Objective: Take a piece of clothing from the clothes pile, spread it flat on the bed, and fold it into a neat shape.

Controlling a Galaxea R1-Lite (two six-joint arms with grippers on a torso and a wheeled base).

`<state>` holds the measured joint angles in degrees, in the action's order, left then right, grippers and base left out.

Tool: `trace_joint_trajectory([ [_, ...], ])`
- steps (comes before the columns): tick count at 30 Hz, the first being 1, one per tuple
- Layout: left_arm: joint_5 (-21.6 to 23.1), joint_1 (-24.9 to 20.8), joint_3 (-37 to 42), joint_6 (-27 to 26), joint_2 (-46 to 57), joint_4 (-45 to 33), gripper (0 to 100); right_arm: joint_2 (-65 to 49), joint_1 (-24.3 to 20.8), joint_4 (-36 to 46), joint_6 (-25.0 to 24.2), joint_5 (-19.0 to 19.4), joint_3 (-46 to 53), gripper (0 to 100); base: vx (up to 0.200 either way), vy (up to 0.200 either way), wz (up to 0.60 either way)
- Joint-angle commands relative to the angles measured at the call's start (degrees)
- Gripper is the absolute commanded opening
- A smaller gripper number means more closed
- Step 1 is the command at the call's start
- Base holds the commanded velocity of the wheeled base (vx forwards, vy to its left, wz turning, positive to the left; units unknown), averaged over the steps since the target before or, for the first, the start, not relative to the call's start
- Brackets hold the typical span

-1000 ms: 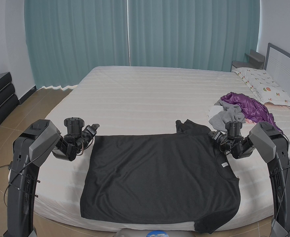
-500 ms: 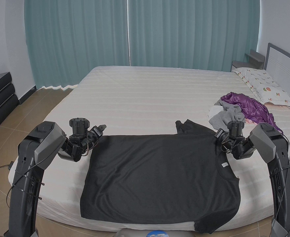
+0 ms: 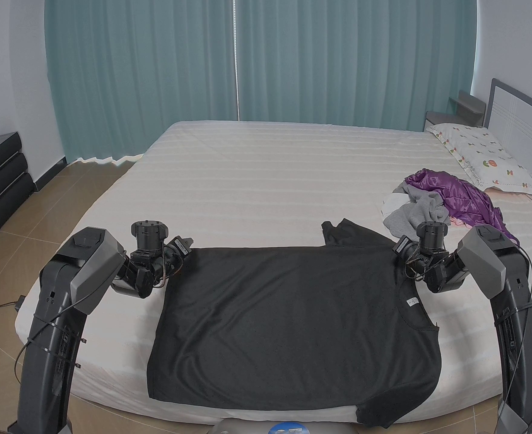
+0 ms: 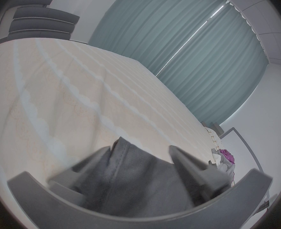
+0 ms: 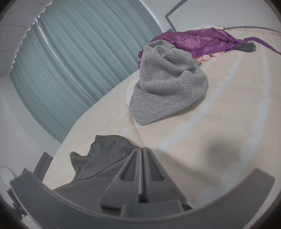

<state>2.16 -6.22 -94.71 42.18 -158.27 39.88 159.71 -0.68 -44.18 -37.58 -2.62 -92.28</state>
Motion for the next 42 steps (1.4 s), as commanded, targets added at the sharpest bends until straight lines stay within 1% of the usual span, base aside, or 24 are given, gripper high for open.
trace_joint_trajectory([
  [1, -0.2, 0.1, -1.3, 0.1, -0.7, -0.1, 0, -0.4, -0.2, -0.7, 0.0, 0.0, 0.0, 0, 0.000, 0.000, 0.00],
  [8, -0.9, 0.2, -4.4, -0.1, -1.9, 0.3, 0, -0.6, -0.3, -1.8, 0.0, -0.1, 0.0, 0, 0.000, 0.000, 0.00],
  [12, -4.8, 1.1, -7.9, 0.4, -2.7, 0.6, 0, -1.2, -0.2, -3.6, 0.1, -0.6, -0.6, 0, 0.000, 0.000, 0.00],
  [15, -5.9, 1.6, -10.0, 0.4, -3.4, 0.6, 0, -1.3, -0.3, -4.4, 0.3, -1.9, -0.8, 0, 0.000, 0.000, 0.00],
  [20, -7.9, 1.8, -12.0, 0.6, -4.1, 0.6, 0, -1.3, -0.2, -6.2, 0.4, -2.3, -2.6, 0, 0.000, 0.000, 0.00],
  [25, -8.3, 2.1, -14.1, 0.6, -5.1, 0.6, 0, -0.7, -0.7, -6.6, 0.8, -4.1, -5.5, 0, 0.000, 0.000, 0.00],
  [29, -8.4, 2.0, -14.0, 0.6, -5.3, 0.4, 0, 0.3, -1.0, -6.5, 1.2, -4.1, -7.6, 0, 0.000, 0.000, 0.00],
  [35, -8.4, 1.7, -14.0, 0.4, -5.9, 0.0, 0, 4.0, -1.8, -6.6, 4.4, -4.1, -9.8, 0, 0.000, 0.000, 0.00],
  [42, -8.2, 1.6, -14.1, 0.3, -6.3, -0.1, 0, 6.3, -2.1, -6.4, 4.4, -4.2, -11.6, 0, 0.000, 0.000, 0.00],
])
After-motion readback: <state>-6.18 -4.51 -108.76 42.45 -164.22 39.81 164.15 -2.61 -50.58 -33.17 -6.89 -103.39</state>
